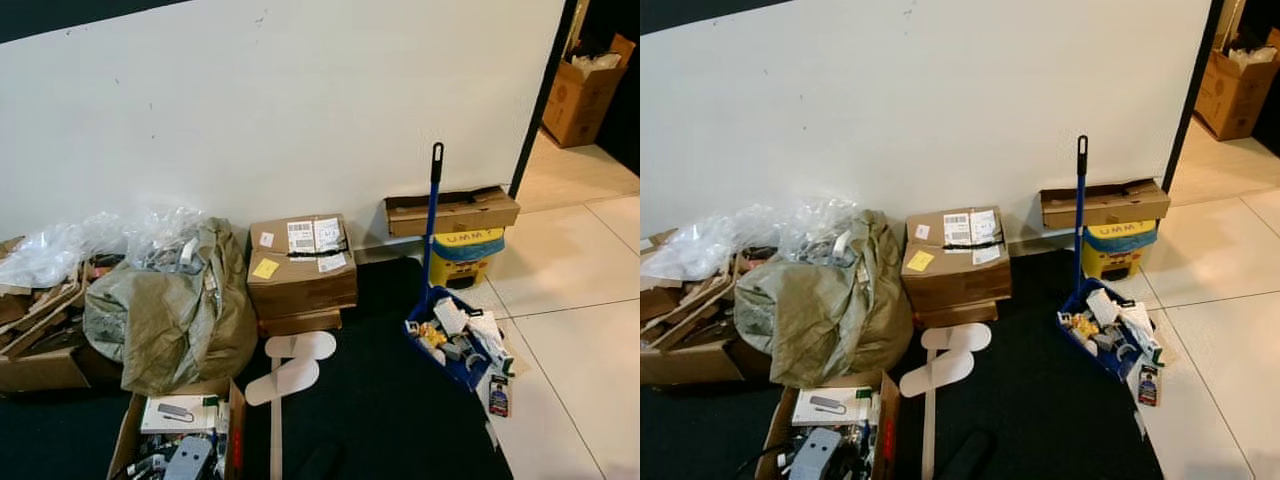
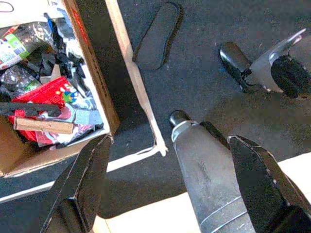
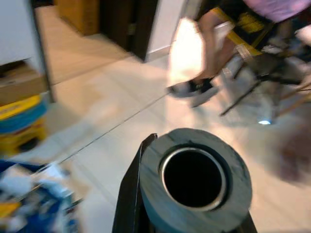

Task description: Sweep floor

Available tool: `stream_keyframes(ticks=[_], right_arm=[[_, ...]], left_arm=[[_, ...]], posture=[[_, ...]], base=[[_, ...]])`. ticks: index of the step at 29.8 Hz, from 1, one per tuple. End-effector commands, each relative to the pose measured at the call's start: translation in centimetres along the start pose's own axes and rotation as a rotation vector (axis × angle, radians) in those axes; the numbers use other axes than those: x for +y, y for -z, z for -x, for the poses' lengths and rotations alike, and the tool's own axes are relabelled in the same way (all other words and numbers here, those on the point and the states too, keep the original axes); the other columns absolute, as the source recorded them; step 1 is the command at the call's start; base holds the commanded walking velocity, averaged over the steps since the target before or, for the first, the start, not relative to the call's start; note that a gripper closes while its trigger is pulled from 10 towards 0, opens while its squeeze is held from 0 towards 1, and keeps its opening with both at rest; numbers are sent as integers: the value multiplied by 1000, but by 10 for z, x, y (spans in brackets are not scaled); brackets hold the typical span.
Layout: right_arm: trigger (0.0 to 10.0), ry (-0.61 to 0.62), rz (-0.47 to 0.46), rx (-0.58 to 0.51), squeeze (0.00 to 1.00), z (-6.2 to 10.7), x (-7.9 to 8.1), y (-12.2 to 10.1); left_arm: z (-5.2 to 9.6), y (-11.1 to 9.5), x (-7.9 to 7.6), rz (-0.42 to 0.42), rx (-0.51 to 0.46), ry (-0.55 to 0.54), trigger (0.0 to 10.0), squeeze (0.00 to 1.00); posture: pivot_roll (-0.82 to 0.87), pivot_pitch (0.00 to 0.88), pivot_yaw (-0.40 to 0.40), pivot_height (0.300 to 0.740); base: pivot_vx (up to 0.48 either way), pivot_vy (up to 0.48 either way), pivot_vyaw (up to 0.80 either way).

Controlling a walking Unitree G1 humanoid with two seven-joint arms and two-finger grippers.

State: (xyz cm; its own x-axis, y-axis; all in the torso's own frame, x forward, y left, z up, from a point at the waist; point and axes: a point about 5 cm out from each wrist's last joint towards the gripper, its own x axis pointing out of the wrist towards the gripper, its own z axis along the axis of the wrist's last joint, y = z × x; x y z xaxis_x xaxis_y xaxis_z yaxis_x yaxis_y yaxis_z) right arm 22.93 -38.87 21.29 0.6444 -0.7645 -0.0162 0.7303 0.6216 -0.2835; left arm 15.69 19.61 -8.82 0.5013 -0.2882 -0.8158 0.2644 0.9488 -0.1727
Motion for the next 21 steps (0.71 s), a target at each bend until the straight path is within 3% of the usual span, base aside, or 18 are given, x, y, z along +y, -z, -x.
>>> stream_keyframes(ticks=[1, 3, 5, 7, 8, 11, 12, 14, 15, 16, 18, 19, 21], right_arm=[[10000, -45, -37, -28, 0, 1, 9, -3], [10000, -45, -37, -28, 0, 1, 9, -3], [10000, -68, -39, 16, 0, 4, 21, 20], [10000, -68, -39, 16, 0, 4, 21, 20], [10000, -81, -27, 42, 0, 7, 28, 34], [10000, -106, -27, 52, 0, 10, 38, 44], [10000, -151, -25, 50, 0, 16, 51, 52], [10000, -151, -25, 50, 0, 16, 51, 52], [10000, -194, -33, 53, 0, 21, 64, 60], [10000, -194, -33, 53, 0, 21, 64, 60], [10000, -265, -52, 67, 0, 32, 88, 71], [10000, -265, -52, 67, 0, 32, 88, 71], [10000, -311, -56, 76, 0, 41, 105, 75]], left_arm=[[6, 5, 11, 3, 18, -27, 10000, 0], [6, 5, 11, 3, 18, -27, 10000, 0], [6, 5, 11, -1, 17, -31, 10000, 0], [6, 5, 11, -1, 17, -31, 10000, 0], [6, 5, 12, -6, 18, -37, 10000, 0], [7, 6, 12, -15, 18, -46, 10000, 0], [7, 5, 14, -27, 13, -64, 10000, 0], [7, 5, 14, -27, 13, -64, 10000, 0], [7, 2, 16, -35, -1, -89, 10000, 0], [7, 2, 16, -35, -1, -89, 10000, 0], [8, -9, 23, -28, -48, -138, 10000, 0], [8, -9, 23, -28, -48, -138, 10000, 0], [6, -22, 25, -26, -91, -164, 10000, 0]], posture=[[-190, 44, 133, 740], [-190, 44, 133, 740], [-186, 42, 135, 740], [-186, 42, 135, 740], [-184, 41, 135, 740], [-184, 41, 135, 740], [-183, 43, 135, 740], [-183, 43, 135, 740], [-183, 43, 135, 740], [-183, 43, 135, 740], [-175, 44, 135, 740], [-175, 44, 135, 740], [-168, 42, 131, 740]], base=[[0, 0, 0], [0, 0, 0], [0, 0, 0], [0, 0, 0], [0, 0, 0], [0, 0, 0], [0, 0, -419], [0, 0, -419], [0, 0, -800], [0, 0, -800], [0, 0, -800], [0, 0, -800], [0, 0, -800]])
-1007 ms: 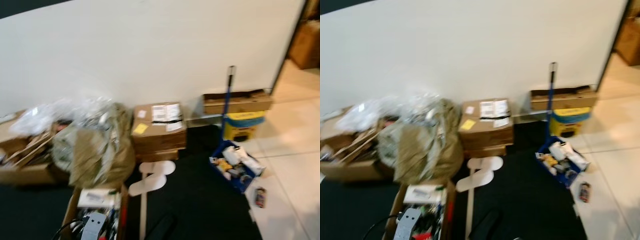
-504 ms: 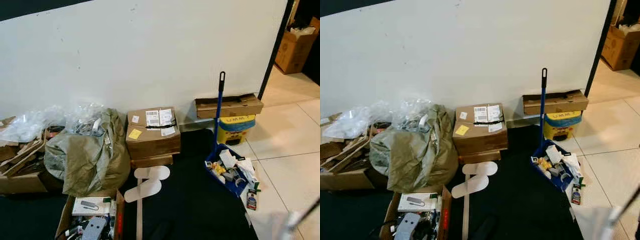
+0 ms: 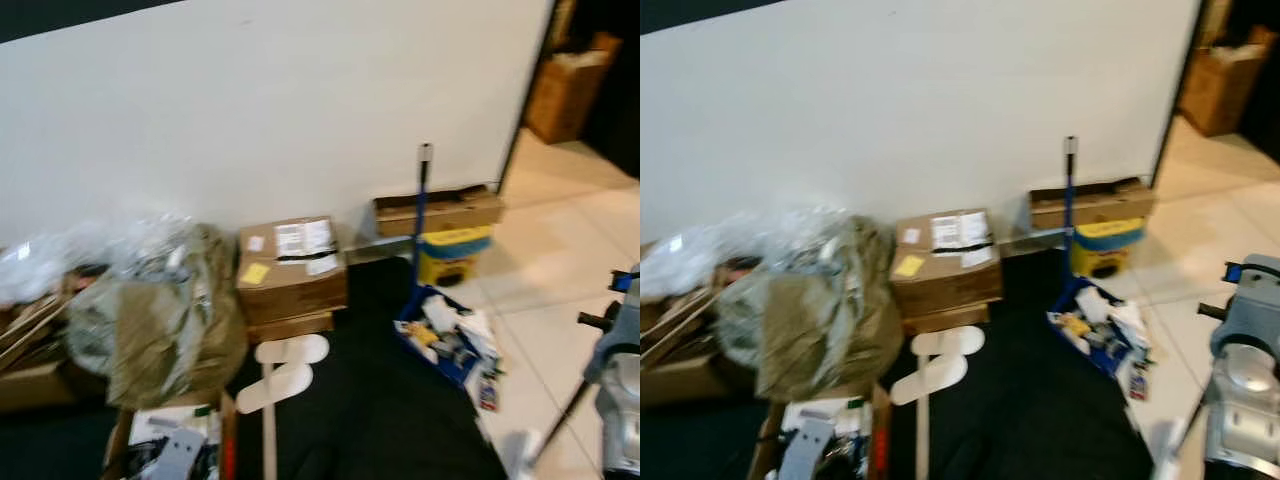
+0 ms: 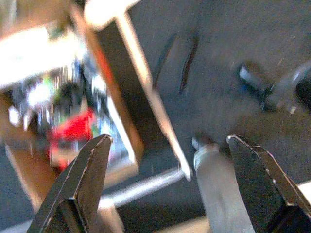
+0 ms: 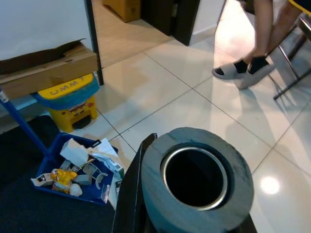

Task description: Sweep floor

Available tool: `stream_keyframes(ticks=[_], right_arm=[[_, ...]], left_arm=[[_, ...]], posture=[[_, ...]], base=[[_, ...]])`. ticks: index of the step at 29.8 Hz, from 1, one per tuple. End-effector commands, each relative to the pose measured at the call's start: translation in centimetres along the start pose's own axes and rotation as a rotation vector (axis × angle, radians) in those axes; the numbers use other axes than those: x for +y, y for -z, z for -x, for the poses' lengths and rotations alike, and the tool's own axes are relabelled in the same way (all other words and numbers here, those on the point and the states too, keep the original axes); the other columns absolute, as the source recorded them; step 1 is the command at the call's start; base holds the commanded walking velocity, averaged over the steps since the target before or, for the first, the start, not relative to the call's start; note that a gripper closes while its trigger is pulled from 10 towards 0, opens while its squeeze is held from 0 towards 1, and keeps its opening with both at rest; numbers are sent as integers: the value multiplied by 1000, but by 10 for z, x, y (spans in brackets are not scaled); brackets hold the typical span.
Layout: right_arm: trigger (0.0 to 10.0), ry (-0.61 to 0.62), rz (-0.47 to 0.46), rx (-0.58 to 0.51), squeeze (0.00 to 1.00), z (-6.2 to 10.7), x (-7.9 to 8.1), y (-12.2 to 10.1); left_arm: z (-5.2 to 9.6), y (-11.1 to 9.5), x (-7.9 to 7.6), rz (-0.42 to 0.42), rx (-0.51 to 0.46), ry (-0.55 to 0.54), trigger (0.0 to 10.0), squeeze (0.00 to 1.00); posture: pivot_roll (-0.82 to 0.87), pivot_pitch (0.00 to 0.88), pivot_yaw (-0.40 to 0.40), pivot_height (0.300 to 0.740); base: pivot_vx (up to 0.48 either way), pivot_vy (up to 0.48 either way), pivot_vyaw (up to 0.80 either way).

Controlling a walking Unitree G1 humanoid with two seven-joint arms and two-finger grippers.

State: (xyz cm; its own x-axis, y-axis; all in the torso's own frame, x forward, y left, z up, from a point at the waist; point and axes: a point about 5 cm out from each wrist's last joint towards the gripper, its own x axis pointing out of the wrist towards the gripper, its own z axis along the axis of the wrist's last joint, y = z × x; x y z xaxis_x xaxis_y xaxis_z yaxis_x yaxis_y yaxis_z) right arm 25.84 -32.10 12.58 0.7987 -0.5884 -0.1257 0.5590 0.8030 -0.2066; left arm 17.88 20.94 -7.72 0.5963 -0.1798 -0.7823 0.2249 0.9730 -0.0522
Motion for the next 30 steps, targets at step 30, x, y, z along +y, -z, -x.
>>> stream_keyframes(ticks=[30], right_arm=[[10000, -323, -27, -62, 0, 15, 111, 3]], left_arm=[[-8, -40, 3, 22, -135, -76, 10000, 0]], posture=[[-156, 0, 132, 740]], base=[[0, 0, -800]])
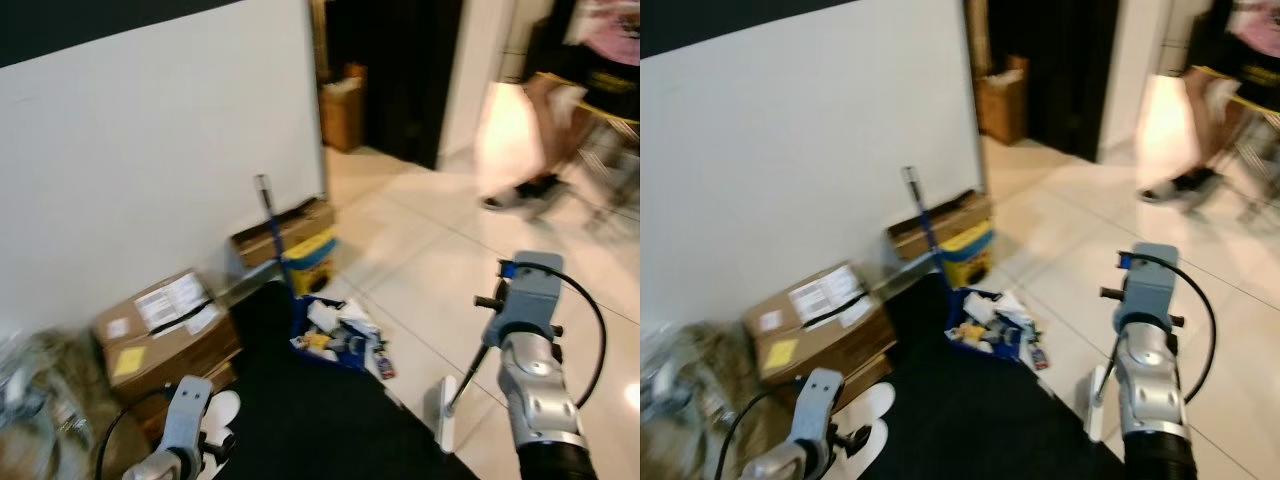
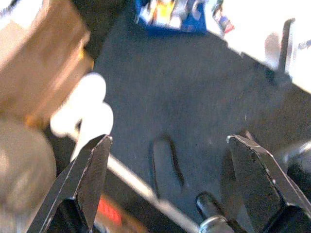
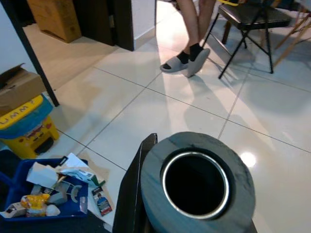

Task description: Sweep floor

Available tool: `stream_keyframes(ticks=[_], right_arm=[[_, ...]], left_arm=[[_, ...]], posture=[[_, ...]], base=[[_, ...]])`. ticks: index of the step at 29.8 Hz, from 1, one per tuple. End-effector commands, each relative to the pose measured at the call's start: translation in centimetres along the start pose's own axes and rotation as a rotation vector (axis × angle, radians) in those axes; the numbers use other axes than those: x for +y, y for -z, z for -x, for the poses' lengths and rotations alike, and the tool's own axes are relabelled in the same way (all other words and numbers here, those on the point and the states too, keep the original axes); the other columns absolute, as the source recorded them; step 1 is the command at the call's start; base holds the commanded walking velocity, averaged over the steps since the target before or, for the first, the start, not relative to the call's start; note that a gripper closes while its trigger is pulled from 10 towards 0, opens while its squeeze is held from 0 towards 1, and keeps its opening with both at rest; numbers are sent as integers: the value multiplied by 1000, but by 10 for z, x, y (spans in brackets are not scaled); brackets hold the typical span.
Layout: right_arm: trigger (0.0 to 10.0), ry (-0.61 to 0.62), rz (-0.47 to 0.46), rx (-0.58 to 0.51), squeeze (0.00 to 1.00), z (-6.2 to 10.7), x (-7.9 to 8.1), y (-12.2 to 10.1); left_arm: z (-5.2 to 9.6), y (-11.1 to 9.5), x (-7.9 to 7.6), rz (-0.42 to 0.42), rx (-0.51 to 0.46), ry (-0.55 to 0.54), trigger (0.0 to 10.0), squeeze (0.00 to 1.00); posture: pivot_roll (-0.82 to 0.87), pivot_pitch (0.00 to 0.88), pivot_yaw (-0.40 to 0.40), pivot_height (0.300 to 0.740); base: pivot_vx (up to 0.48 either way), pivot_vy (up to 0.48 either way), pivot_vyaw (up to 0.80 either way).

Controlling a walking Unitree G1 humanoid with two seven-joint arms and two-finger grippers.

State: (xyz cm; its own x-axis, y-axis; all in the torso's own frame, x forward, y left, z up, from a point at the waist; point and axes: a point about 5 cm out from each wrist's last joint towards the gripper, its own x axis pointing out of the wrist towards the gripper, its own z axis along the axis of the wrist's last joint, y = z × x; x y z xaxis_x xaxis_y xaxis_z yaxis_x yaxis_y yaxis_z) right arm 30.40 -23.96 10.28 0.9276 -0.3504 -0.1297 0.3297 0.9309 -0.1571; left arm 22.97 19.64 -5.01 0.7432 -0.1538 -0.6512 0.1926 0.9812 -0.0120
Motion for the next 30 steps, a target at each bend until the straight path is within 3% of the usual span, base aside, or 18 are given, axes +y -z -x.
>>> stream_keyframes(ticks=[1, 17, 23, 30], right_arm=[[10000, -59, -11, -17, 0, 2, 18, -1], [10000, -115, -20, -58, 0, -5, 29, -7], [10000, -167, 7, -82, 0, -7, 38, -13], [10000, -219, -24, -101, 0, -7, 48, -16]], left_arm=[[7, 17, 6, 23, 60, -26, 10000, 0], [10, 30, 5, 33, 118, -37, 10000, 0], [10, 29, 6, 40, 123, -44, 10000, 0], [7, 24, 5, 45, 112, -45, 10000, 0]], posture=[[-156, 0, 132, 740], [-152, 0, 126, 740], [-154, 0, 124, 740], [-157, 0, 126, 740]], base=[[0, 0, -800], [0, 0, -766], [0, -480, 0], [0, -480, 0]])
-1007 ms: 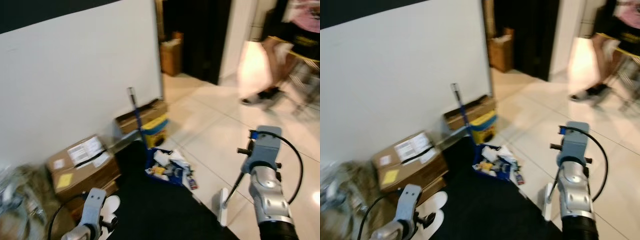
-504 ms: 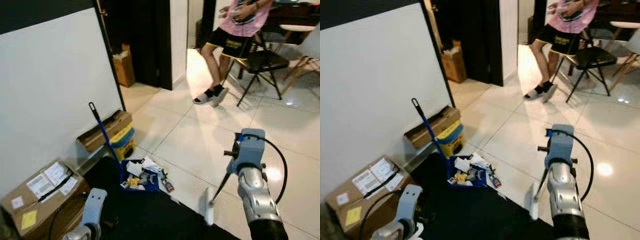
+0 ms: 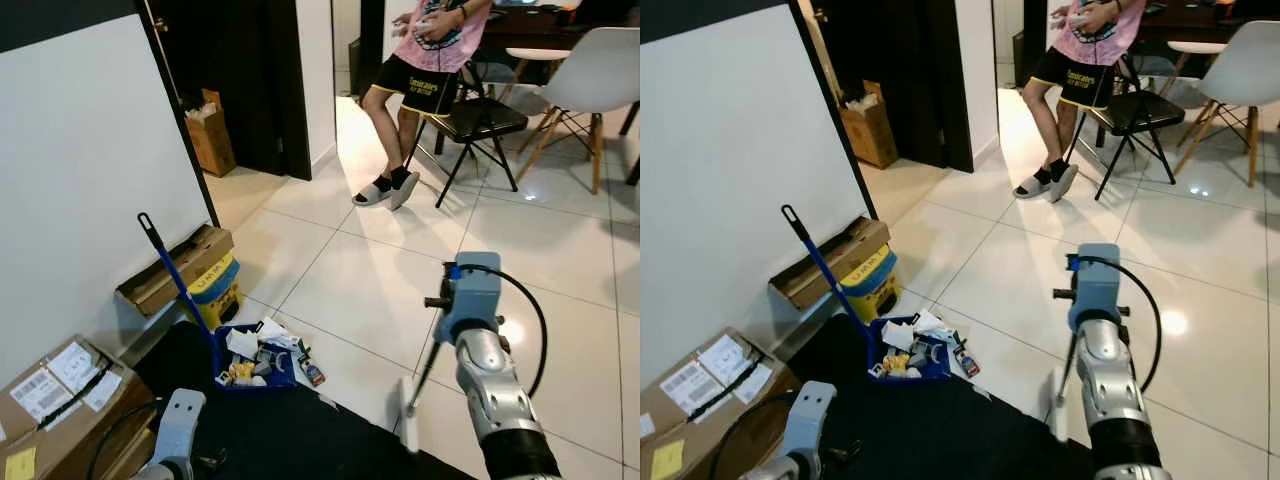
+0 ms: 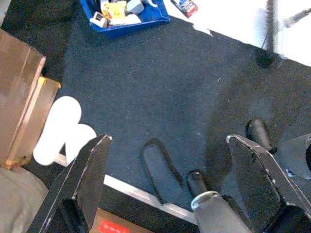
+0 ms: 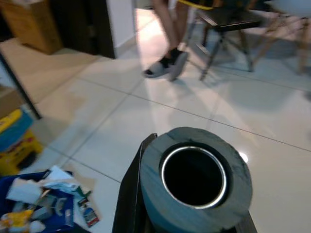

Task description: Sweep floor

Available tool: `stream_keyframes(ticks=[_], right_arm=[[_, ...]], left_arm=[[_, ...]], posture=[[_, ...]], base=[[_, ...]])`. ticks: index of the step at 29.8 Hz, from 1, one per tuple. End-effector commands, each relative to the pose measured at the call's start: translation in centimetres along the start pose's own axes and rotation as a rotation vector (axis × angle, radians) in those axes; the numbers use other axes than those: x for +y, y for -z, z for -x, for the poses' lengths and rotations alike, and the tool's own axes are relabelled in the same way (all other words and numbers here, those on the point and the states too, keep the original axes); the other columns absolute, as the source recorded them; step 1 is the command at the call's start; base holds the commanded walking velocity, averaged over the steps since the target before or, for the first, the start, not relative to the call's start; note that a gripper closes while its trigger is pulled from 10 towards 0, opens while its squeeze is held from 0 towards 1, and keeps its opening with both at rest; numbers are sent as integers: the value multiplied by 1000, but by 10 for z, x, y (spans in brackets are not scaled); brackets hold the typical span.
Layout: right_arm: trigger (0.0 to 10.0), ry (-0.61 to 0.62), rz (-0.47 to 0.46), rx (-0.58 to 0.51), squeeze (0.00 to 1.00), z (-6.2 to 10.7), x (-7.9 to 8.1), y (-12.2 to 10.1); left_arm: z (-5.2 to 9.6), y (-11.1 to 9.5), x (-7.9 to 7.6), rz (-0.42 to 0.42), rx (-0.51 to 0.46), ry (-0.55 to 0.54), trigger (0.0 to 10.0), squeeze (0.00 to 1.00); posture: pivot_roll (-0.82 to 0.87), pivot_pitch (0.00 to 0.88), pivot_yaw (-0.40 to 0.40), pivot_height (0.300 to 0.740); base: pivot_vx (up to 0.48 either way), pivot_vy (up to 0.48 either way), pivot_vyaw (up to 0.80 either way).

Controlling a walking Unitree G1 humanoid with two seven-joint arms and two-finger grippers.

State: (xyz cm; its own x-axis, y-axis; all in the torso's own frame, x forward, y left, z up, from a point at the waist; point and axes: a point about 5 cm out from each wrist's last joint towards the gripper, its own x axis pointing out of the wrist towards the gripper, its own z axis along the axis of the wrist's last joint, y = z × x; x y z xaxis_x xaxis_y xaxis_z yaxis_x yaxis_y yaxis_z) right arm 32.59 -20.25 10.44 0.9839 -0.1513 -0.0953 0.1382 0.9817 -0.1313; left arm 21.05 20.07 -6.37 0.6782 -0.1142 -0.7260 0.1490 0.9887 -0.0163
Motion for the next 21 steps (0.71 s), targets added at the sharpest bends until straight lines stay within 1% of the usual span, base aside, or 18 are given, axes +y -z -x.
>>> stream_keyframes(ticks=[1, 2, 4, 7, 15, 20, 21], right_arm=[[10000, -71, -52, -45, 0, -1, 14, -5], [10000, -71, -52, -45, 0, -1, 14, -5], [10000, -113, -81, -52, 0, 0, 22, -5], [10000, -144, -102, -56, 0, 1, 27, -5], [10000, -156, -96, -53, 0, 0, 29, -5], [10000, -171, -89, -48, 0, -1, 30, -4], [10000, -173, -86, -44, 0, 0, 30, -3]], left_arm=[[0, -1, 3, 11, 3, -13, 10000, 0], [0, -1, 3, 11, 3, -13, 10000, 0], [0, -3, 2, 10, -2, -11, 10000, 0], [-1, -6, 2, 11, -11, -9, 10000, 0], [-3, -10, 1, 10, -21, -9, 10000, 0], [-3, -14, 1, 11, -42, -25, 10000, 0], [-3, -14, 1, 0, -41, -23, 10000, 0]], posture=[[-158, 0, 128, 740], [-158, 0, 128, 740], [-157, 0, 129, 740], [-156, 0, 128, 740], [-159, 0, 130, 740], [-159, 0, 129, 740], [-161, 0, 130, 740]], base=[[0, -480, 0], [0, -480, 0], [0, -480, 0], [0, -480, 0], [0, -480, 0], [0, -50, 0], [0, 0, 0]])
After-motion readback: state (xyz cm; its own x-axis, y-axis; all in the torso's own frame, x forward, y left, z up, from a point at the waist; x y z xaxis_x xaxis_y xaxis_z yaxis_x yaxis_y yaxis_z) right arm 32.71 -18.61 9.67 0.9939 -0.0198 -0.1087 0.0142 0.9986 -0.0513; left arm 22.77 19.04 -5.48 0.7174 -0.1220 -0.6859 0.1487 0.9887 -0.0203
